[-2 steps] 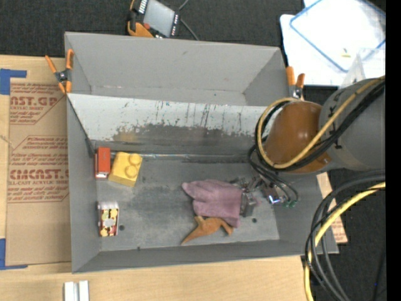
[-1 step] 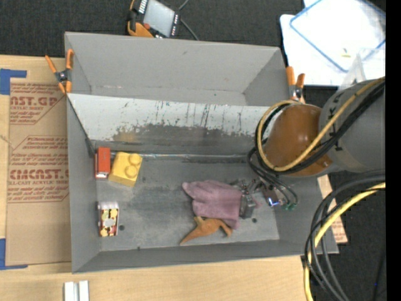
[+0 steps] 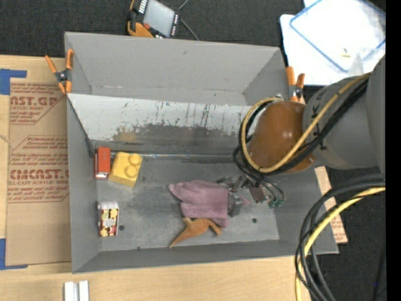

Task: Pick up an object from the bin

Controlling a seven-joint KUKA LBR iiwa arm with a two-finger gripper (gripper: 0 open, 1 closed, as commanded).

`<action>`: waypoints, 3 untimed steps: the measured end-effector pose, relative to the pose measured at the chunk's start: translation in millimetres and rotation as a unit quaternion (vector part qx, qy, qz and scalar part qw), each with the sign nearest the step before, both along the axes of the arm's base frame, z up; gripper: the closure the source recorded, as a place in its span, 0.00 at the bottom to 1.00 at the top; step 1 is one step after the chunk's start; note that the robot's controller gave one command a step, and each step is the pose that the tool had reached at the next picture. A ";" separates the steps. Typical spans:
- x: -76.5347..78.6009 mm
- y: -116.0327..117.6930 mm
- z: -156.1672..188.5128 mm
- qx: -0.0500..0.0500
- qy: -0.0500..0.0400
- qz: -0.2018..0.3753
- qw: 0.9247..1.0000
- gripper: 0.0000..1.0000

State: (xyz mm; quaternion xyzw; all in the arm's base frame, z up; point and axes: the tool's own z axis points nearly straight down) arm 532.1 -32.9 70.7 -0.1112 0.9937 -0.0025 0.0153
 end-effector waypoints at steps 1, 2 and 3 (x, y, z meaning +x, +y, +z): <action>-6.8 7.7 0.4 -0.001 -0.002 -0.001 1.000 1.00; -30.3 11.5 112.0 -0.007 -0.001 0.188 0.982 1.00; -30.3 11.5 112.0 -0.007 -0.001 0.188 0.982 1.00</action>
Offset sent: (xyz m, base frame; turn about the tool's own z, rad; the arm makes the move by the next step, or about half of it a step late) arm -0.0305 0.0105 0.1124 -0.3788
